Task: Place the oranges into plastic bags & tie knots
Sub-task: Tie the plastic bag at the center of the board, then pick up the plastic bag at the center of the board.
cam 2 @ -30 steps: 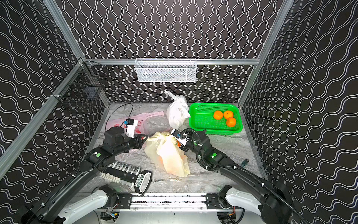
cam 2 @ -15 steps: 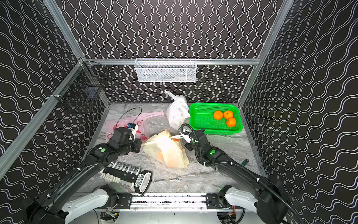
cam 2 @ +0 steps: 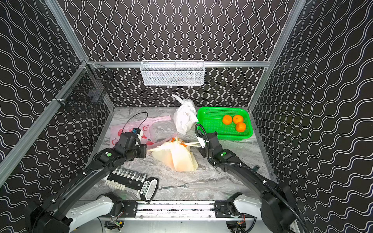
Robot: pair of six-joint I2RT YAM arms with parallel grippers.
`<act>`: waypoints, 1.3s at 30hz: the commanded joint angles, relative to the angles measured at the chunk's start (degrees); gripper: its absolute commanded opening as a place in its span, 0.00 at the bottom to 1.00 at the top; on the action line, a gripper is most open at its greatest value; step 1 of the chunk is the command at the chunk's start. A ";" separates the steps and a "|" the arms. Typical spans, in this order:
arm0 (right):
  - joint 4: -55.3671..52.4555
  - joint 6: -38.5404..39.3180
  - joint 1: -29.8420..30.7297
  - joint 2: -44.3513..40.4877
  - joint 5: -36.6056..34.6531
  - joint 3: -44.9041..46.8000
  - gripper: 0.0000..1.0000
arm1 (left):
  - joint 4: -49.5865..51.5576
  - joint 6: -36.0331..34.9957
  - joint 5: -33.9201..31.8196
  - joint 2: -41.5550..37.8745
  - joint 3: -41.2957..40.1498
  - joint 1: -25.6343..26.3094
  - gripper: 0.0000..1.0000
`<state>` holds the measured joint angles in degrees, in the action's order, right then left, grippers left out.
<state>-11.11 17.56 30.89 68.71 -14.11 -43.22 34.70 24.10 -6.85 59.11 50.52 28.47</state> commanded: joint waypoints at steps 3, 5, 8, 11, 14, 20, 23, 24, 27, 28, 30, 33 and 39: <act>-6.56 -2.09 -2.56 1.31 -12.02 -0.80 0.00 | 7.85 -1.28 -7.78 -0.88 -1.08 -1.75 0.00; -7.38 -2.09 -2.85 1.84 -13.06 -1.29 0.00 | 7.10 -1.28 -6.67 -1.13 -1.77 -1.96 0.00; -8.36 -0.74 -2.78 0.59 -7.93 -2.86 0.04 | 2.07 -2.66 1.30 -1.58 -2.85 -2.07 0.00; -5.78 -0.41 -2.77 -4.41 1.40 -2.79 0.87 | -5.71 -3.17 13.10 -1.35 -2.98 -2.28 0.31; -6.07 -0.75 -2.77 -8.98 4.52 -3.59 1.00 | -8.89 -1.61 15.26 -2.93 -2.31 -2.22 0.98; -4.96 -5.43 -2.77 -19.88 17.94 -3.50 1.00 | -5.90 -2.86 13.01 -3.21 3.29 -3.72 0.99; -4.94 -11.32 -2.82 -21.01 25.68 -5.29 1.00 | -6.06 -3.09 15.60 -0.40 5.74 -5.19 0.99; -4.68 -12.81 -2.82 -20.57 27.58 -5.60 1.00 | -6.60 -2.94 16.76 0.59 6.22 -5.64 0.99; -3.44 -17.07 -2.87 -17.13 31.44 -5.65 1.00 | -10.35 -0.29 21.54 3.89 6.89 -7.04 0.99; -2.65 -16.96 -2.86 -15.71 32.52 -5.18 1.00 | -11.14 0.34 22.81 5.37 7.47 -7.26 0.99; -2.00 -16.37 -2.86 -12.29 35.94 -5.74 1.00 | -11.04 0.62 23.39 8.03 9.21 -7.31 0.99; -2.26 -16.48 -2.73 -5.87 40.60 -9.34 1.00 | -10.28 1.99 20.64 9.05 10.02 -7.29 0.99; -5.17 -11.47 5.38 4.51 31.25 -16.82 0.99 | -12.50 -1.07 15.99 2.88 3.38 -7.50 0.99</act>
<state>-16.14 3.16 34.20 70.89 20.75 -57.87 23.29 25.10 11.73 63.11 55.07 21.19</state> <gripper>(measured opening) 0.997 0.989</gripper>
